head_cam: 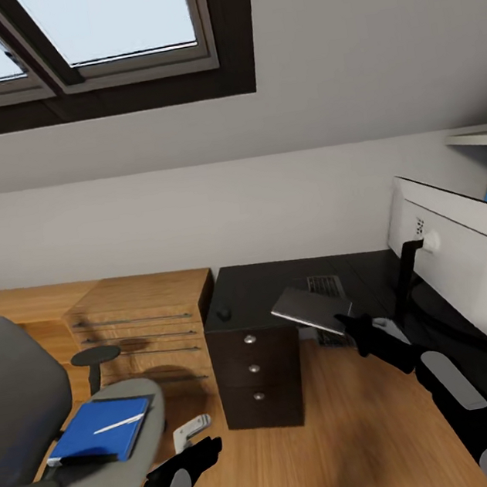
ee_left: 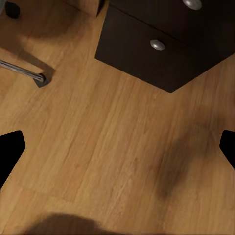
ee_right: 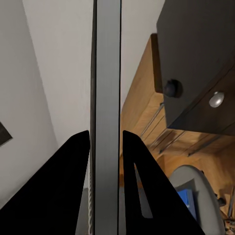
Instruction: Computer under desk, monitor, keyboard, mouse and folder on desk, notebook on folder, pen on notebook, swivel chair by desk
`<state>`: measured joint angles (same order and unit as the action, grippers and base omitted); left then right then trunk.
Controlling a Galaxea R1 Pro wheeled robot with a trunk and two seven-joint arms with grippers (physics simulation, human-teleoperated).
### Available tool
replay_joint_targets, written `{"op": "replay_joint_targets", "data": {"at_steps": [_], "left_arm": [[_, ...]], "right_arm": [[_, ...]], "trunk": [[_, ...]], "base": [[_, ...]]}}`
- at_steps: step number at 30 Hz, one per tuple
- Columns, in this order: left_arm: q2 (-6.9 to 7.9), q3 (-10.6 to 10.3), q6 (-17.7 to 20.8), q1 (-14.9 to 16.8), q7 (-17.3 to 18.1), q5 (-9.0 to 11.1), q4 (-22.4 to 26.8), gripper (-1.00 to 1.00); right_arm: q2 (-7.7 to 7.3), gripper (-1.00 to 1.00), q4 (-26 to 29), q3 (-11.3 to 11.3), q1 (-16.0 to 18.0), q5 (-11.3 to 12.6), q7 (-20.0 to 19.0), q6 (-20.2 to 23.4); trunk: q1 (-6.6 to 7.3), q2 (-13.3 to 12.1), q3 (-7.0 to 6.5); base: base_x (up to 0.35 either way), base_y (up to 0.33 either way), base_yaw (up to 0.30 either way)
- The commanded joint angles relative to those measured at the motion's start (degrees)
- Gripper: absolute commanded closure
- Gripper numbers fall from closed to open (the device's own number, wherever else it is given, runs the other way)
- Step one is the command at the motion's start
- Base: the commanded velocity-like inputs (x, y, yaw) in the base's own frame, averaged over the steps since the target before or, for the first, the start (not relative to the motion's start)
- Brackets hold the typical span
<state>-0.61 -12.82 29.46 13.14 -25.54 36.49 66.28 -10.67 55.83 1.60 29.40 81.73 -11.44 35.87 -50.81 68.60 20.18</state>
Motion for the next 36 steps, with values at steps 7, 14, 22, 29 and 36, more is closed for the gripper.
{"op": "replay_joint_targets", "data": {"at_steps": [7,14,22,29,36], "left_arm": [[0.05,-0.4,0.1,0.0,-0.6,0.6,0.1,-1.00],[0.07,-0.5,0.1,0.0,-0.6,0.6,0.1,-1.00],[0.06,-0.5,0.1,0.0,-0.6,0.5,0.1,-1.00],[0.00,-1.2,0.1,0.0,-0.7,0.6,0.1,-1.00],[0.01,-1.5,0.1,0.0,-0.7,0.5,0.1,-1.00]], "right_arm": [[-0.02,1.00,-0.1,0.0,0.0,0.2,-0.2,0.4],[0.03,1.00,-0.4,-0.1,0.0,0.2,-0.4,0.2],[0.04,1.00,-0.8,-0.2,0.0,0.2,-0.5,0.2],[0.10,1.00,-0.8,-0.5,0.0,0.2,-0.3,0.3],[1.13,1.00,-0.8,-0.5,0.0,0.0,-0.3,0.2]], "trunk": [[-0.02,0.0,-0.04],[-0.02,0.0,-0.05],[-0.02,0.0,-0.05],[-0.02,0.0,-0.05],[-0.02,0.0,-0.05]], "base": [[0.043,0.000,0.029],[0.005,0.000,0.003],[0.146,0.125,0.000],[0.245,0.194,0.000],[0.308,0.099,0.000]]}}
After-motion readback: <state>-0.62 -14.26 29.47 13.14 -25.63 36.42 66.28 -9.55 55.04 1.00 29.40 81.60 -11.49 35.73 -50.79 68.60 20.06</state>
